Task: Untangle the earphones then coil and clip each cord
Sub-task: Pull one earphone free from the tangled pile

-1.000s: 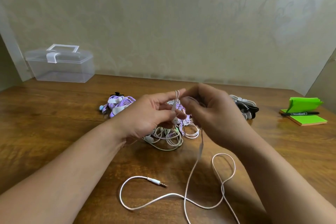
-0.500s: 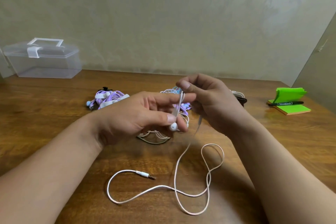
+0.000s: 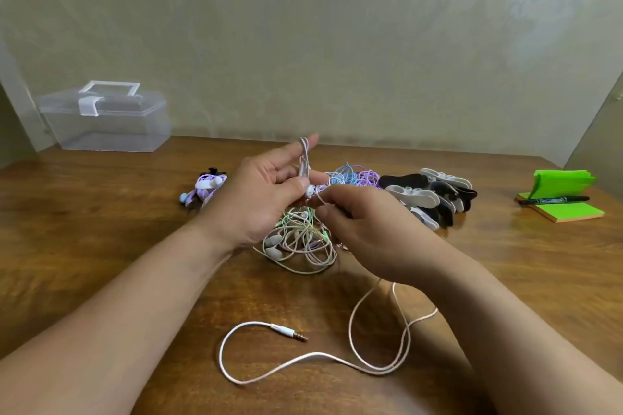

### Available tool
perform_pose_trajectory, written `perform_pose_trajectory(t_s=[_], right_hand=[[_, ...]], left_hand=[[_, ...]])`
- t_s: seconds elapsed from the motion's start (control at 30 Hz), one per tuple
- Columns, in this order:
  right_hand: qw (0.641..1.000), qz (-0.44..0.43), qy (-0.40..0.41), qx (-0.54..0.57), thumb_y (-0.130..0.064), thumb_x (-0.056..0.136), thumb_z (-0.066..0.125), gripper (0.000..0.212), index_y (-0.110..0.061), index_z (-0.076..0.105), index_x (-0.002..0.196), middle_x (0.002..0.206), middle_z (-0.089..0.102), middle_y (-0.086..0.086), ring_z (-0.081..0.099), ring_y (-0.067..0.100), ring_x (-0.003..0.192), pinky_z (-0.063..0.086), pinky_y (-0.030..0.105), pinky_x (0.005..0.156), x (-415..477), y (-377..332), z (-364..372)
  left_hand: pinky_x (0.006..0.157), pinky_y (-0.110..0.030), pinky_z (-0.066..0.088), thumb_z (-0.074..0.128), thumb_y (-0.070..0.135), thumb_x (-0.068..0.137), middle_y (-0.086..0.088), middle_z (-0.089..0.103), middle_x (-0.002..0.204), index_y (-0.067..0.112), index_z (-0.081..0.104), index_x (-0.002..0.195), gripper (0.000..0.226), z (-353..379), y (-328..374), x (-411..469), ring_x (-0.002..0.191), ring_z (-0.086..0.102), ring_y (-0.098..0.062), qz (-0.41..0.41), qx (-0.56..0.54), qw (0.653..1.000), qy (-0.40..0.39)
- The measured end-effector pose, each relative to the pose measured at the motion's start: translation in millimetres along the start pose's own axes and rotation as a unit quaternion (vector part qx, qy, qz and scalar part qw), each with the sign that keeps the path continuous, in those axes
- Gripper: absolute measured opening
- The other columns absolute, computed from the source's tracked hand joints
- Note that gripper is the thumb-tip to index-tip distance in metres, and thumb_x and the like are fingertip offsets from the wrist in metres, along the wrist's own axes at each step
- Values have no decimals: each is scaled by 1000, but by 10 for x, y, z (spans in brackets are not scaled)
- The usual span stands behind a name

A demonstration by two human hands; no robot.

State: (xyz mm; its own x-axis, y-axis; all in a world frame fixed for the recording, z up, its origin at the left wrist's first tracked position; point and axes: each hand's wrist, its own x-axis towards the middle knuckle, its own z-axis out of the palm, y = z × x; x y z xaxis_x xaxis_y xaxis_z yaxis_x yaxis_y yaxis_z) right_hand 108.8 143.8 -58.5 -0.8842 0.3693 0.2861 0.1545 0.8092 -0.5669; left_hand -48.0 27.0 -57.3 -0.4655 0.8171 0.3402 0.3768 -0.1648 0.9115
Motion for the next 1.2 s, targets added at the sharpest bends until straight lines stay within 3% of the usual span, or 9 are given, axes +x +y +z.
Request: perform_pose_trajectory(t_s=[0.13,0.27,0.37,0.5,0.7,0.83,0.93,1.07,1.2], right_hand=[[997,-13,42,-62,-36,105,60,19,-25,62,89,63,58,-11,52,6,59,37,20,54,-24,-17,-86],[990,-42,127,36,-23,96,74,9,-23,65,98,79,68,-6,63,8,73,47,21,62,-29,-55,-224],[980,-54,126,145,-16,96,74,8,-17,67,101,87,74,5,72,25,84,57,40,71,-26,-19,-322],[954,-64,101,277,-4,95,72,9,-1,64,97,84,71,25,66,14,64,47,17,58,-33,-11,-398],[924,-26,81,374,-14,88,76,11,-8,66,89,70,61,7,50,9,51,37,17,48,35,106,-363],[909,16,50,414,-22,97,71,19,-5,67,90,62,48,0,33,7,48,28,19,45,111,238,-100],[943,45,35,327,-26,108,58,25,-9,66,90,65,57,-2,38,6,51,30,19,48,96,231,57],[985,12,46,165,-31,107,59,22,-19,72,94,69,60,-7,51,8,64,41,30,62,60,100,105],[997,-29,53,57,-32,104,63,18,-24,69,89,64,57,-9,46,5,56,34,19,54,30,30,76]], left_hand=[[94,-29,46,58,5,104,0,71,99,41,52,147,57,29,-39,-21,94,62,2,14,106,994,-33],[84,-45,56,59,12,104,7,75,94,39,67,131,39,41,58,-101,84,65,-24,10,177,978,-107],[94,-51,51,57,5,104,-5,77,102,29,73,111,29,88,207,-186,93,67,-19,5,125,973,-192],[104,-39,51,53,-4,103,-17,73,122,10,65,133,35,35,230,-189,118,68,-24,-33,7,969,-246],[86,-26,52,54,-1,96,-15,71,103,15,63,140,48,-65,171,-179,89,61,-16,-47,-102,940,-323],[79,-27,57,57,0,90,-12,70,98,18,64,140,54,-12,170,-159,83,62,-17,-45,-246,937,-242],[77,-26,59,59,-1,91,-13,66,100,20,60,144,57,-14,153,-52,81,62,-15,-43,-273,954,-115],[88,-30,55,48,-8,101,-11,75,104,25,53,146,56,-75,75,18,91,64,-18,-41,-161,986,-30],[98,-28,50,54,-3,103,-1,77,106,26,49,151,57,-61,-34,2,95,63,-10,-14,3,999,-36]])
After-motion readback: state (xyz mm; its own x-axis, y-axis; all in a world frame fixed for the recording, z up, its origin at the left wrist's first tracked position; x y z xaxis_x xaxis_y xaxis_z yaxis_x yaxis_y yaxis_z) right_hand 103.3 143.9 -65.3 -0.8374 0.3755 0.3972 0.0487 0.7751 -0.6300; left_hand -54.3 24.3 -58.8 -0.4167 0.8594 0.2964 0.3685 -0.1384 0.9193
